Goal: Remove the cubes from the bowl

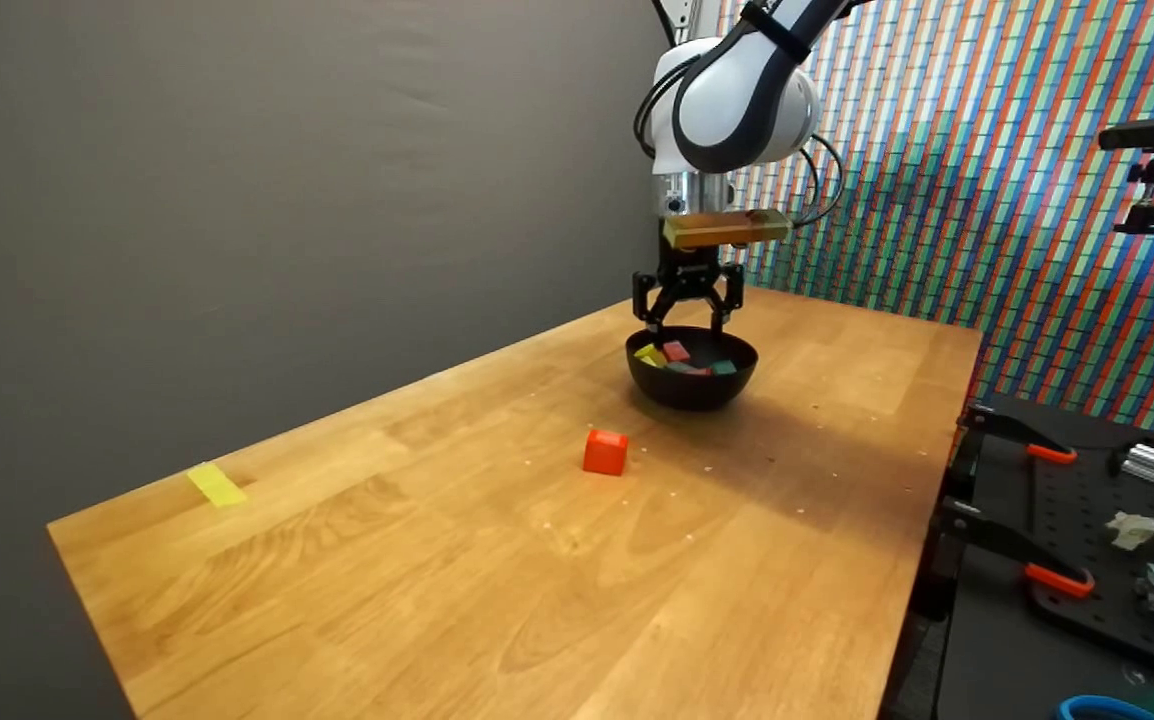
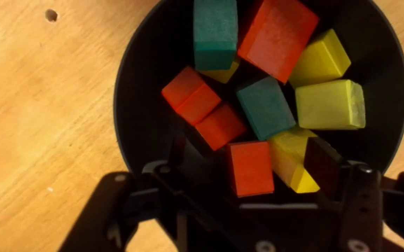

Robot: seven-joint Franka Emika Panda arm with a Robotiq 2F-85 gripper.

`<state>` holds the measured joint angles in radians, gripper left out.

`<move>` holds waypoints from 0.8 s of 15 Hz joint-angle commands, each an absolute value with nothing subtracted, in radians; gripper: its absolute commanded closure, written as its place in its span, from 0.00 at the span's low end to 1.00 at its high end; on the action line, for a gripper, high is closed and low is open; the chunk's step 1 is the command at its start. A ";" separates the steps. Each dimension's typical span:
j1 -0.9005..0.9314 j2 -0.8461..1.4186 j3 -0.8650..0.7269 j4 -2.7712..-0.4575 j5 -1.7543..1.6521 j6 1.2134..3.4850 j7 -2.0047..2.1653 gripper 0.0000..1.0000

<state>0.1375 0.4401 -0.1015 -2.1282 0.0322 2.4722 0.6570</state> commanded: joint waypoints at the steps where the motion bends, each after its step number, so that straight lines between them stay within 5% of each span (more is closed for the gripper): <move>1: 0.125 0.443 -0.091 -2.142 0.074 2.536 0.674 0.03; 5: 0.133 0.473 -0.103 -2.126 0.074 2.561 0.698 0.32; 11: 0.154 0.513 -0.135 -2.113 0.046 2.598 0.775 0.50; 12: 0.149 0.515 -0.136 -2.114 0.056 2.604 0.787 0.46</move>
